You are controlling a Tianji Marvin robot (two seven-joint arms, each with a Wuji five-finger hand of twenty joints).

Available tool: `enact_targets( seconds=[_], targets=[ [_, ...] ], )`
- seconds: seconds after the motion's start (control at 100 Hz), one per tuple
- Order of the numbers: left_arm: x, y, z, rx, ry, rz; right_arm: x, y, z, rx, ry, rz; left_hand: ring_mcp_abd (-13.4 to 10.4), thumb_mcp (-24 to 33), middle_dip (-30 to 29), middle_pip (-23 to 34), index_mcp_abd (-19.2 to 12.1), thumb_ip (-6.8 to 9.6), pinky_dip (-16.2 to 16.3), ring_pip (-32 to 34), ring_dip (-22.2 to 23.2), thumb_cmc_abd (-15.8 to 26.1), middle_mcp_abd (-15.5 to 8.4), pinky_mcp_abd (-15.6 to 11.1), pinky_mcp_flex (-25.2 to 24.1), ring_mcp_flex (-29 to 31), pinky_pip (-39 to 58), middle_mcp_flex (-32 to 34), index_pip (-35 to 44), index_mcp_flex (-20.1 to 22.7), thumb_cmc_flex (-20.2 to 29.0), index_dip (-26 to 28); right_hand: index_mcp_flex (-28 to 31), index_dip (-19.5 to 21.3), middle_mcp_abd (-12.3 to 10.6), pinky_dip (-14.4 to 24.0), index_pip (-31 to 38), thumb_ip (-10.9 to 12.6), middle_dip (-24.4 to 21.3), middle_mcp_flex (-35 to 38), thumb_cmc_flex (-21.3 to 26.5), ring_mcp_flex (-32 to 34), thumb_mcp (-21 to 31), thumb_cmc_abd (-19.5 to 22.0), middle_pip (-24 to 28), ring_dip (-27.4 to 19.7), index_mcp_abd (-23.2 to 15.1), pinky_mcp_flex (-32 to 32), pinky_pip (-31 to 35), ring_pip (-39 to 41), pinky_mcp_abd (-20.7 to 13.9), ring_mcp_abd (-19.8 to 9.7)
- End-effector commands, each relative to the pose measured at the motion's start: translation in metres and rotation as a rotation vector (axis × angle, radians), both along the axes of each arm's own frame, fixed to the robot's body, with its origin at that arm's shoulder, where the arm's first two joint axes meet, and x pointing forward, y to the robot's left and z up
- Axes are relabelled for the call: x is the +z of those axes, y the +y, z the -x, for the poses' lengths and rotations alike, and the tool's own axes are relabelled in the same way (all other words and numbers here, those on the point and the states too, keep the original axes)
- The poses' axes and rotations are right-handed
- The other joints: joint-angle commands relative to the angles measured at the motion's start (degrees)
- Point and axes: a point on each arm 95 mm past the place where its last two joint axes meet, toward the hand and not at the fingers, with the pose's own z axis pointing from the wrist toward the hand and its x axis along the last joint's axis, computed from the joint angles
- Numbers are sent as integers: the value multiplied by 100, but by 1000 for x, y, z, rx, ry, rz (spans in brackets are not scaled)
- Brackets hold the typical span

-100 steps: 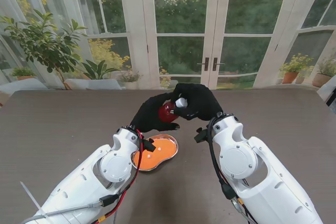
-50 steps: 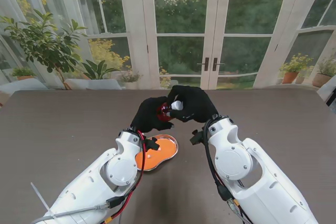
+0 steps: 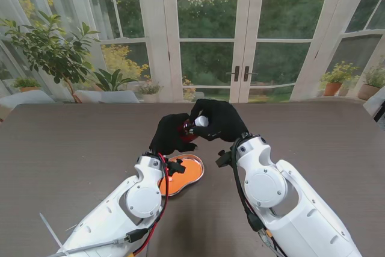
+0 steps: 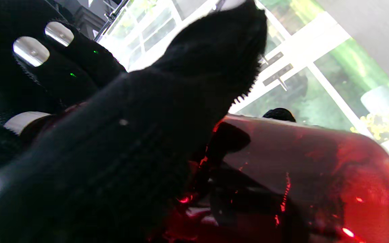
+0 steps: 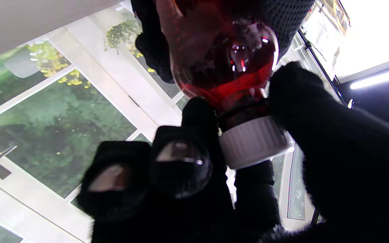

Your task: Collect the cotton balls from the tray into a sample bottle

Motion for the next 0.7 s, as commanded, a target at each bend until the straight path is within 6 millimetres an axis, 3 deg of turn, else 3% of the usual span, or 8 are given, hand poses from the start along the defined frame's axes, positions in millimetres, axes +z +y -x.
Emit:
enact_targets(
  seconds=[0.0,0.11,0.19,0.28,0.34,0.38,0.4,0.69],
  targets=[
    [6,-8,2,-27,-6,16,-10,6,3,18,30,6,291,368,342,557,5,77,587,1517,528,5971,269,-23,666,621,2421,132,1238,241,548,528,354,294,-282,115,977,331,-213,236,633,165,747,479,111,41,67,146,176,71,-363,-414],
    [4,-6,5,-37,-1,5,-11,5,3,19,31,4,206,308,518,1030,-48,213,685,2161,798,6143,318,-44,961,828,2846,146,2180,206,564,867,262,341,-240,26,809,320,-325,159,564,159,667,648,29,-125,246,-2,-168,-236,2,-135],
    [2,-4,7,-43,-1,-11,-11,4,4,19,22,12,154,299,537,1272,-58,265,691,2491,918,6187,344,-28,1150,966,3034,176,2562,227,573,984,34,272,-209,-55,372,277,-579,-91,134,132,554,804,-333,-595,428,-668,-794,-1170,499,287],
    [1,-2,10,-45,-3,-17,-10,1,4,23,5,32,145,302,604,1397,-33,268,771,2726,1022,6191,375,-41,1236,1033,3190,187,2727,231,585,1032,-107,304,-229,-208,-412,253,-975,-464,-437,76,336,965,-729,-1127,521,-1482,-1521,-2541,863,540],
    [2,0,12,-44,-9,-21,-9,0,4,24,-2,34,141,309,634,1436,-31,270,825,2811,1064,6190,387,-60,1292,1071,3265,202,2783,244,589,1048,-69,638,-205,-388,-1046,524,-1367,-672,-783,-136,256,1141,-858,-1144,580,-1857,-1813,-3187,937,626],
    [2,1,14,-44,-13,-23,-8,-1,5,25,-4,35,135,316,648,1453,-28,272,846,2843,1079,6188,384,-68,1313,1092,3289,213,2804,255,592,1053,-58,1184,-180,-493,-1537,1042,-1504,-791,-1044,-280,203,1300,-954,-1162,626,-2048,-1939,-3472,984,683],
    [2,2,14,-45,-15,-25,-8,-1,5,25,-5,35,126,317,654,1460,-30,272,854,2857,1085,6182,388,-75,1328,1104,3301,220,2815,262,587,1057,-82,1308,-169,-527,-1663,1139,-1540,-843,-1120,-343,156,1343,-1000,-1191,643,-2116,-1992,-3572,990,704],
    [6,13,25,-39,-39,-40,-2,-5,4,17,-22,18,68,372,677,1470,-49,280,855,2859,1067,6149,354,-92,1390,1169,3323,270,2883,301,569,1085,-681,1298,-69,-723,-2316,1153,-1771,-1480,-1876,-1096,-428,1601,-1327,-1460,748,-2777,-2407,-4221,1066,959]
  ],
)
